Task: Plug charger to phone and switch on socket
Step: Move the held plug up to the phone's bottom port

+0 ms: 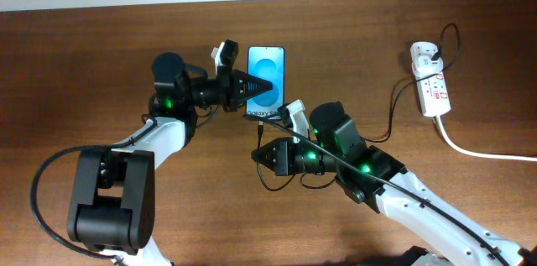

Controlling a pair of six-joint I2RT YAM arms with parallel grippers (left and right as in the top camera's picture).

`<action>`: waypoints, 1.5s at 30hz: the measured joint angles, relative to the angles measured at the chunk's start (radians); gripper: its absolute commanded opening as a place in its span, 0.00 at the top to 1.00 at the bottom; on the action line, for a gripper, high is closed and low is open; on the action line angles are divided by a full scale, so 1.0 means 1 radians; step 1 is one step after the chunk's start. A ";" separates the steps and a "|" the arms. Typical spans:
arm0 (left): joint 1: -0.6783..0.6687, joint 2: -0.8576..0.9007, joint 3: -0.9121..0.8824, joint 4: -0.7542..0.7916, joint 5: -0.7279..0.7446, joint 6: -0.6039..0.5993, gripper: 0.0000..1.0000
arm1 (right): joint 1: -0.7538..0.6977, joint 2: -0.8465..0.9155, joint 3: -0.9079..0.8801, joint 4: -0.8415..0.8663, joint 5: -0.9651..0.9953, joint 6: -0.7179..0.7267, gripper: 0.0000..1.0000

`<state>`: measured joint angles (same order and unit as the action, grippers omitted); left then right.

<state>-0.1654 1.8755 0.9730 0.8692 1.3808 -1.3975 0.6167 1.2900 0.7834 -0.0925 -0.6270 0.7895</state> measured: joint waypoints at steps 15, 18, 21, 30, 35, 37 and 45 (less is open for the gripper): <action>0.004 0.000 0.000 0.000 0.008 -0.003 1.00 | 0.000 0.002 0.000 0.000 0.000 0.017 0.96; 0.005 0.000 0.000 0.000 0.012 -0.003 1.00 | 0.000 0.002 0.000 0.000 0.000 0.023 0.96; 0.005 0.000 0.000 0.000 0.019 -0.003 1.00 | 0.000 0.002 0.000 0.000 -0.001 0.027 0.96; 0.005 0.000 0.000 0.000 0.026 -0.003 1.00 | 0.000 0.002 0.000 0.000 -0.003 0.027 0.96; 0.010 0.000 0.000 0.000 0.027 -0.003 1.00 | 0.000 0.002 0.000 0.000 -0.001 0.027 0.96; 0.017 0.000 0.000 0.000 0.032 -0.003 1.00 | 0.000 0.002 0.000 0.000 0.003 0.027 0.96; 0.054 0.000 0.000 0.001 0.048 -0.003 1.00 | 0.000 0.002 0.000 0.001 0.024 0.042 0.96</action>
<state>-0.1116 1.8755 0.9730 0.8700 1.4292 -1.4002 0.6167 1.2919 0.7834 -0.0917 -0.6029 0.8310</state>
